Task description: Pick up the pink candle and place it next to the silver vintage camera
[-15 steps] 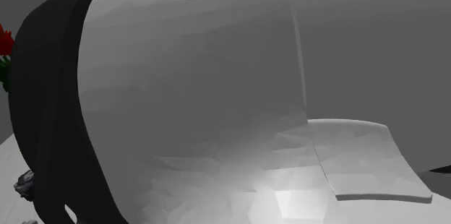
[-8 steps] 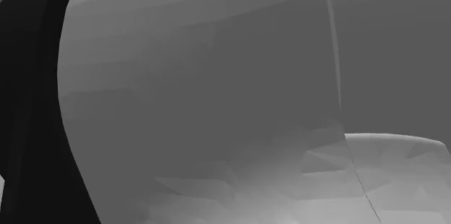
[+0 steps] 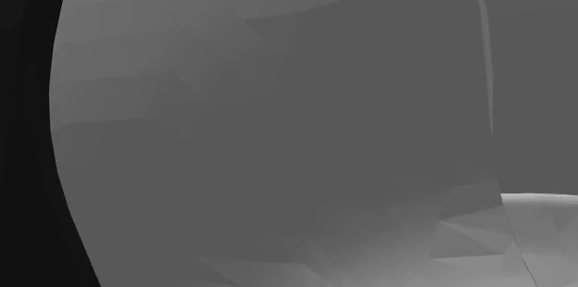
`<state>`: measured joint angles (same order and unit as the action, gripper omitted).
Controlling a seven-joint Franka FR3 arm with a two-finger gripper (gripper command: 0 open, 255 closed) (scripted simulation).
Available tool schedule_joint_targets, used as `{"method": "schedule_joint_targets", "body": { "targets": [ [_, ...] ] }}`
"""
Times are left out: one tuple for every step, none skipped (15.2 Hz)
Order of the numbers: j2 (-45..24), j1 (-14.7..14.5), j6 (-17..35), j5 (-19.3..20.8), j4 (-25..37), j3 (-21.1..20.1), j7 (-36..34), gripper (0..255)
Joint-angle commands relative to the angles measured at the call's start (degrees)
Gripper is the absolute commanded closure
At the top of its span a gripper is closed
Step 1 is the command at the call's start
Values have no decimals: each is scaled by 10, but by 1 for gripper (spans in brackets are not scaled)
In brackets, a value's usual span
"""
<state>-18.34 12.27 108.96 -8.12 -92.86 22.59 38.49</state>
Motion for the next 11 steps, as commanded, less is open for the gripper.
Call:
{"method": "schedule_joint_targets", "body": {
  "targets": [
    [5,0,-14,2,9,1,-1,255],
    [6,0,-21,3,15,1,-2,255],
    [7,0,-28,3,22,2,-2,255],
    [8,1,-35,4,28,2,-3,255],
    [9,1,-43,5,35,2,-3,255],
    [9,1,-50,5,42,2,-4,255],
    [10,2,-58,5,49,3,-4,255],
    [10,2,-65,6,56,3,-4,255],
    [10,2,-73,6,63,3,-5,255],
    [10,2,-73,6,64,3,-5,255],
    [24,-9,-67,12,45,0,-18,255]
  ]
}}
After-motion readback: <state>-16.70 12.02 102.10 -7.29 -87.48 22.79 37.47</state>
